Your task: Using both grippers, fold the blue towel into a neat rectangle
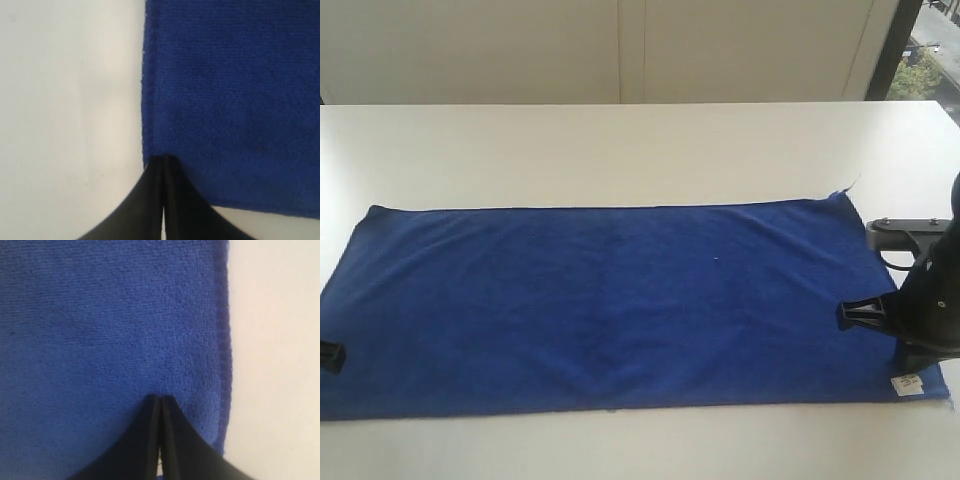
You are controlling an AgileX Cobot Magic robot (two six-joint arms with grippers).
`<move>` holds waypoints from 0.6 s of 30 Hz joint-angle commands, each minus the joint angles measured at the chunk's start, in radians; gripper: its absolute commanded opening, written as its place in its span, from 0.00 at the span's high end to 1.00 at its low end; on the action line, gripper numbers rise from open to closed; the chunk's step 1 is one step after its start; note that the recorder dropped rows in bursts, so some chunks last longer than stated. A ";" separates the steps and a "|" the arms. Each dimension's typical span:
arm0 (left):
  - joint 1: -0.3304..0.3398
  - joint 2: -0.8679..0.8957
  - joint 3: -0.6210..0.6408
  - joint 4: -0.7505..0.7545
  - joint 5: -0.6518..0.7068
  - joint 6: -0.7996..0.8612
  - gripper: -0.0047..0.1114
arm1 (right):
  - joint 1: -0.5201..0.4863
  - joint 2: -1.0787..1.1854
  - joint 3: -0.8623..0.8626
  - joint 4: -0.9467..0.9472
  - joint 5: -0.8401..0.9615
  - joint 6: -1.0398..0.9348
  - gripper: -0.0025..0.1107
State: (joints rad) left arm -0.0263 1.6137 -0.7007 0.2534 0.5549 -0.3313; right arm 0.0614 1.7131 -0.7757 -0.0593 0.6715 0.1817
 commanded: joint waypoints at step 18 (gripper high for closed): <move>0.003 -0.133 -0.063 0.013 0.046 -0.001 0.96 | -0.001 -0.167 0.005 0.008 -0.082 0.005 0.98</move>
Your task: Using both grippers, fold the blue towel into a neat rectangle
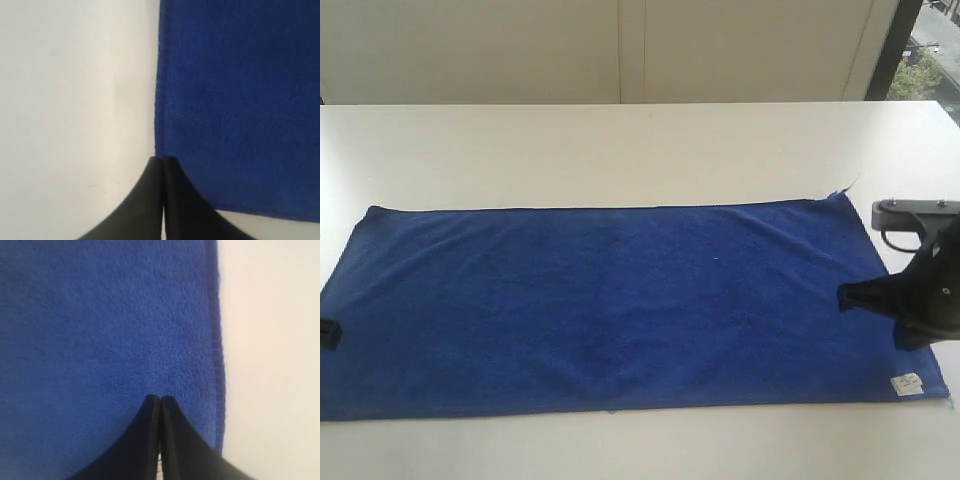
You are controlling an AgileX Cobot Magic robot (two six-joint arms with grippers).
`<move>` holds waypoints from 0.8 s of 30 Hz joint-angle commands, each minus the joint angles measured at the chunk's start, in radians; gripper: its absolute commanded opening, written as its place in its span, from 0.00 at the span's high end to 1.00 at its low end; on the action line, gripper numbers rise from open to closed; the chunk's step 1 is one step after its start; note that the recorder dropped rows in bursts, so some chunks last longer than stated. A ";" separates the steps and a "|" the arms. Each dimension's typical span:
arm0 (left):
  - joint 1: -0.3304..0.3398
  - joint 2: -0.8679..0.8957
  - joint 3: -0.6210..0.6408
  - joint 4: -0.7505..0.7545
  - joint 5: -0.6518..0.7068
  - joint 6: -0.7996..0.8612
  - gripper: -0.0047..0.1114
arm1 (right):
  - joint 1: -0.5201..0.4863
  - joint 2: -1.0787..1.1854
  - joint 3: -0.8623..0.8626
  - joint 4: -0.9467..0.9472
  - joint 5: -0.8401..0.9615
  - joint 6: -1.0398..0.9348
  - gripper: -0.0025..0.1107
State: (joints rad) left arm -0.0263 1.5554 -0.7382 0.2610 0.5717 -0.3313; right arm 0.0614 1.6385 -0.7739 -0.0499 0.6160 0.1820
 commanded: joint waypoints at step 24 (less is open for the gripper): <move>0.003 -0.870 0.005 -0.207 0.212 0.171 0.96 | -0.001 -0.770 0.066 -0.002 0.044 -0.114 0.98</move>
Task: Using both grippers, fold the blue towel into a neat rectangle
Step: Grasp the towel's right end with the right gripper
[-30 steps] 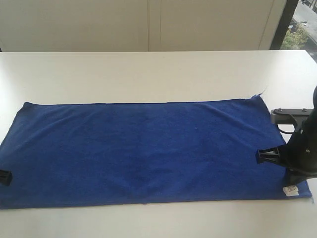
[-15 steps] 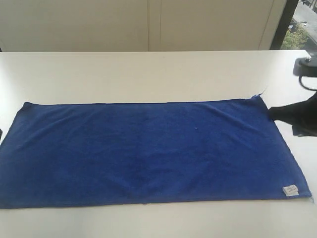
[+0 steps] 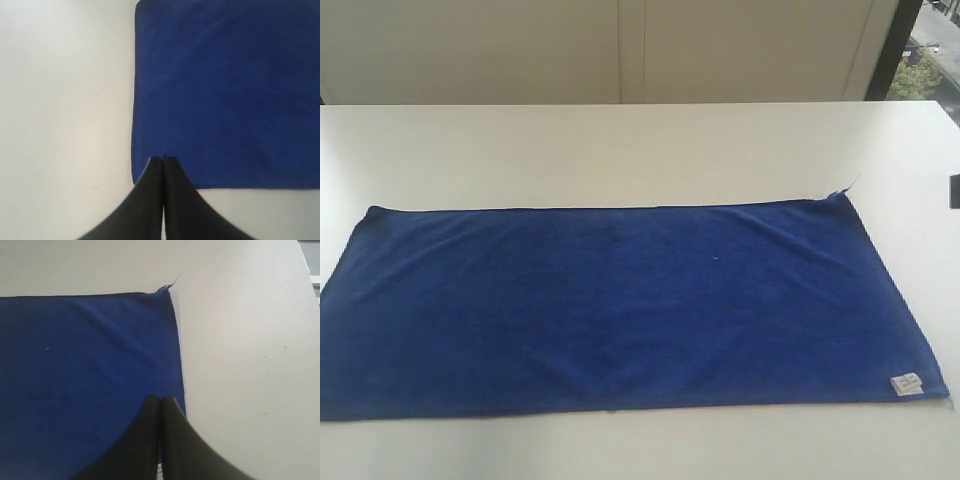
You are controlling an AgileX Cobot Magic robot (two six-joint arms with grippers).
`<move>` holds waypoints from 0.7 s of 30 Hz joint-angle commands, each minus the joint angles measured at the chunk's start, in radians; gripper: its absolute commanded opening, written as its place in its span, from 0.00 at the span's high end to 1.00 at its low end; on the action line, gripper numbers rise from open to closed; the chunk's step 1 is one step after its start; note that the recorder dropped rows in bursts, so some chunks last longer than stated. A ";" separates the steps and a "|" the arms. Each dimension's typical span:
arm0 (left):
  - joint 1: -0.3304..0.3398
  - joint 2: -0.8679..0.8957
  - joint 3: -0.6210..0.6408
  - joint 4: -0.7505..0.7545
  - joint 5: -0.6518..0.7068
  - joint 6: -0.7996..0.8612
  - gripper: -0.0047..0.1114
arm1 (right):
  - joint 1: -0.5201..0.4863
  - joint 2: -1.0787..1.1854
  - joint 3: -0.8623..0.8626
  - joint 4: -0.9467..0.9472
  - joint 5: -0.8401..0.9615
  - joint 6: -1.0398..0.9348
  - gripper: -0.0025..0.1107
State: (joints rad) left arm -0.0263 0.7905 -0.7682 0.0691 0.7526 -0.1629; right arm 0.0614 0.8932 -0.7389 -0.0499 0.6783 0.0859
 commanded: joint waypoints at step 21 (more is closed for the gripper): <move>0.003 -0.197 0.057 0.011 0.024 0.006 0.96 | -0.190 0.899 -0.341 0.261 -0.006 -0.378 0.97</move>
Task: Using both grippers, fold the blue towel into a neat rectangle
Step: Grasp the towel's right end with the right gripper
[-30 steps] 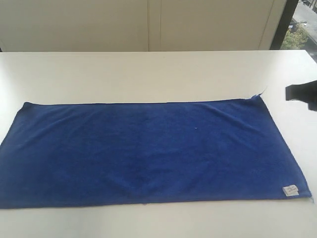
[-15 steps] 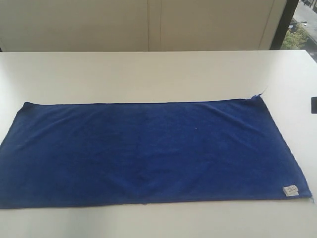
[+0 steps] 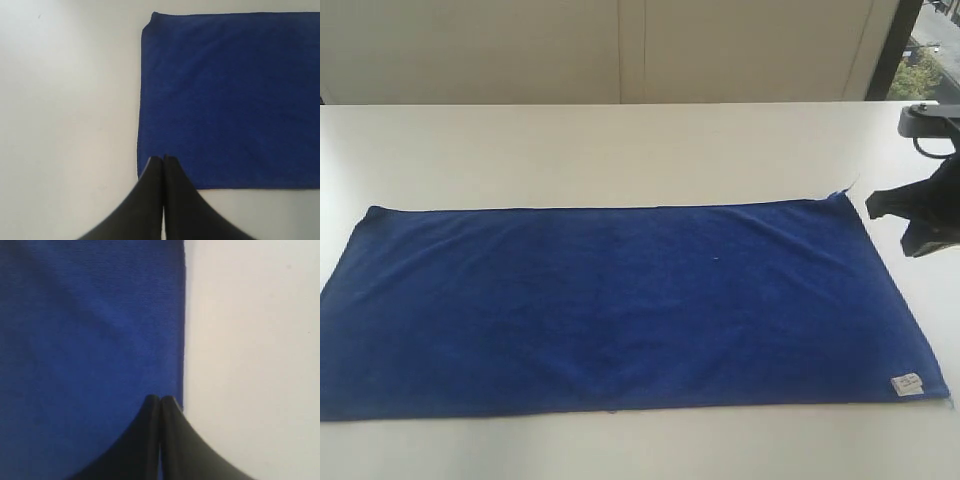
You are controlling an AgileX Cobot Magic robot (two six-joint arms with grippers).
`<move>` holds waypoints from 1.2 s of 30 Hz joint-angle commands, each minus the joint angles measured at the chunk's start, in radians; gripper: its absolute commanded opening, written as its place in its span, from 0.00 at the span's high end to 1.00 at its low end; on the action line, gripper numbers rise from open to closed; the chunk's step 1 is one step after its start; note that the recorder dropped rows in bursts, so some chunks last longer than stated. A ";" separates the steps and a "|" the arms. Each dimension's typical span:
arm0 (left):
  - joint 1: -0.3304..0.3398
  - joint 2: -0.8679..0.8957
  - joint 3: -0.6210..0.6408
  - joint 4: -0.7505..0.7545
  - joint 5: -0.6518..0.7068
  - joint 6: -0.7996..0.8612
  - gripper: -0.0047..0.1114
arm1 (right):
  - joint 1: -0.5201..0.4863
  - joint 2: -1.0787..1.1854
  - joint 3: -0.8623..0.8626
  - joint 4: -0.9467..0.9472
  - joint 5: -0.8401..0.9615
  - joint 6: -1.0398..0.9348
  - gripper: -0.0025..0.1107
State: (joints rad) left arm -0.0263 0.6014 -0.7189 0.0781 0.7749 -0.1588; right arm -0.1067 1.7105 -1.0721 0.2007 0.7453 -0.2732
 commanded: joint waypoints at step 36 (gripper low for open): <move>0.003 -0.008 0.008 0.002 0.001 0.002 0.96 | -0.011 0.202 -0.007 0.110 -0.152 -0.152 0.52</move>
State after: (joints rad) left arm -0.0263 0.6014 -0.7189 0.0781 0.7749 -0.1566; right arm -0.1199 1.9126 -1.0830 0.3081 0.6005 -0.4119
